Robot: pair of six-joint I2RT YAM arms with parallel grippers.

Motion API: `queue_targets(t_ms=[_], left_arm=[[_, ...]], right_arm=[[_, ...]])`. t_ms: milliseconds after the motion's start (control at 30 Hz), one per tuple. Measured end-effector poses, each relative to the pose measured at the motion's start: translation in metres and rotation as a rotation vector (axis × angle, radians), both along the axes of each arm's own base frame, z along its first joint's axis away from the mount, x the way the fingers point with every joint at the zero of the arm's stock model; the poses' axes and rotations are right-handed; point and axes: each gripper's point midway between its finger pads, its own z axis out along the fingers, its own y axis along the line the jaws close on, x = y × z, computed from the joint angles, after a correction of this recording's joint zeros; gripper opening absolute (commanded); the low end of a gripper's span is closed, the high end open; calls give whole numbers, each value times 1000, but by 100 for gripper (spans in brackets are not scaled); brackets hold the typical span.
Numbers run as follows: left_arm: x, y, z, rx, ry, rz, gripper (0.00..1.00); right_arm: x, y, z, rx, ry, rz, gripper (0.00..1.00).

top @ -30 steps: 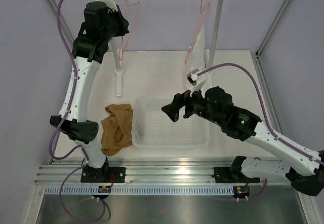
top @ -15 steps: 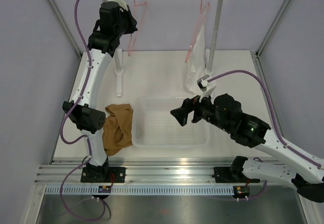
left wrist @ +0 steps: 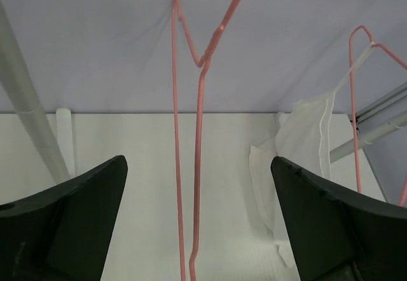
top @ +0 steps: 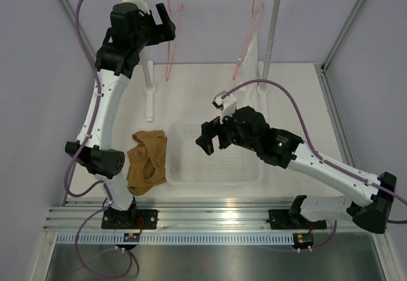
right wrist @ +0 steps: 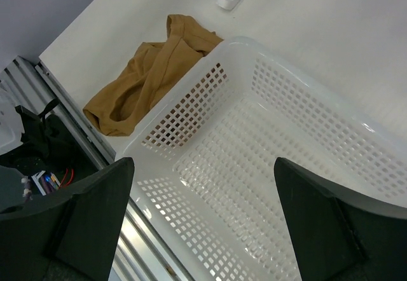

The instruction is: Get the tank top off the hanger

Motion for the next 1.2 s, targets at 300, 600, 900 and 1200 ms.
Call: queue_targets(t_ms=[300, 600, 900, 1200], left_arm=[[-181, 98, 63, -35, -138, 246, 99], [-341, 172, 50, -150, -337, 428, 99], [-378, 205, 2, -53, -237, 553, 99], [-385, 210, -10, 7, -199, 563, 99]], right_arm=[[0, 98, -19, -83, 2, 304, 99], [-38, 217, -66, -264, -91, 562, 99], [-9, 263, -171, -580, -93, 620, 100], [-11, 257, -247, -734, -18, 692, 85]])
